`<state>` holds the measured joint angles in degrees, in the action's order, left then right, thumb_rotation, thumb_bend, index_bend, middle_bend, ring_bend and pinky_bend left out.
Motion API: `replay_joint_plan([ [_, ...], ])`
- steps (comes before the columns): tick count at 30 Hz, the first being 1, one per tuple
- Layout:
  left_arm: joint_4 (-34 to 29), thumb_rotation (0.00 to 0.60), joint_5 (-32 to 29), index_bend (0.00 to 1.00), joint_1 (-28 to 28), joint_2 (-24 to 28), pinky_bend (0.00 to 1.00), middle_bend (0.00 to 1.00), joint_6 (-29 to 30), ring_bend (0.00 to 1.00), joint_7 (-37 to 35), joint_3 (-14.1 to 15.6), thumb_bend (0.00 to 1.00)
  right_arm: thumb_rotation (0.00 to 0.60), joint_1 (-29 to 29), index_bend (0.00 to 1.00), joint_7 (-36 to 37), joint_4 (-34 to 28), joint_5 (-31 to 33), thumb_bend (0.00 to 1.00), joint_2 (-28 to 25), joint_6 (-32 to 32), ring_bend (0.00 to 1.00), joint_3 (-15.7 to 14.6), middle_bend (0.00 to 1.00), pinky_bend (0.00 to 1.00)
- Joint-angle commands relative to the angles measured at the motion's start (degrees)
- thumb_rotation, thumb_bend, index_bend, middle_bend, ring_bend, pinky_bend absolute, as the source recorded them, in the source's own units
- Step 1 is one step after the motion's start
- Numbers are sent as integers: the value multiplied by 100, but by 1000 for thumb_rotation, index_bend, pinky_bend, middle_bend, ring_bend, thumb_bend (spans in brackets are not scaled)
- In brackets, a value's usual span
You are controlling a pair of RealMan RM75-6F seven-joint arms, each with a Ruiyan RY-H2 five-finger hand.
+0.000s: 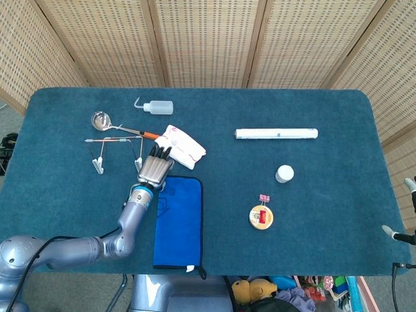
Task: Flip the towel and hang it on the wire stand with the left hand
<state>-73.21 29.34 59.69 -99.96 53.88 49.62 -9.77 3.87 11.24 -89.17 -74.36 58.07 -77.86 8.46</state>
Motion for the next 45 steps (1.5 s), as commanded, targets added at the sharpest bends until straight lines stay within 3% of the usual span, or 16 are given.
replay_joint_plan([
  [1, 117, 600, -4, 359, 5, -73, 0, 0, -130, 0, -98, -1, 340, 600, 3, 0, -6, 0, 7, 0, 1, 5, 0, 2, 0, 0],
  [23, 294, 600, -59, 374, 14, -190, 0, 0, -362, 0, -282, 55, 343, 600, 14, 0, -31, 5, 26, 0, 11, 26, 0, 1, 0, 0],
  [41, 216, 600, -4, 461, -27, -228, 0, 0, -245, 0, -297, 113, 343, 600, -6, 0, 1, -20, -33, 0, -10, -18, 0, -19, 0, 0],
  [45, 205, 600, -33, 531, -21, -241, 0, 0, -224, 0, -255, 119, 342, 600, -7, 0, 10, -18, -36, 0, -11, -24, 0, -18, 0, 0],
])
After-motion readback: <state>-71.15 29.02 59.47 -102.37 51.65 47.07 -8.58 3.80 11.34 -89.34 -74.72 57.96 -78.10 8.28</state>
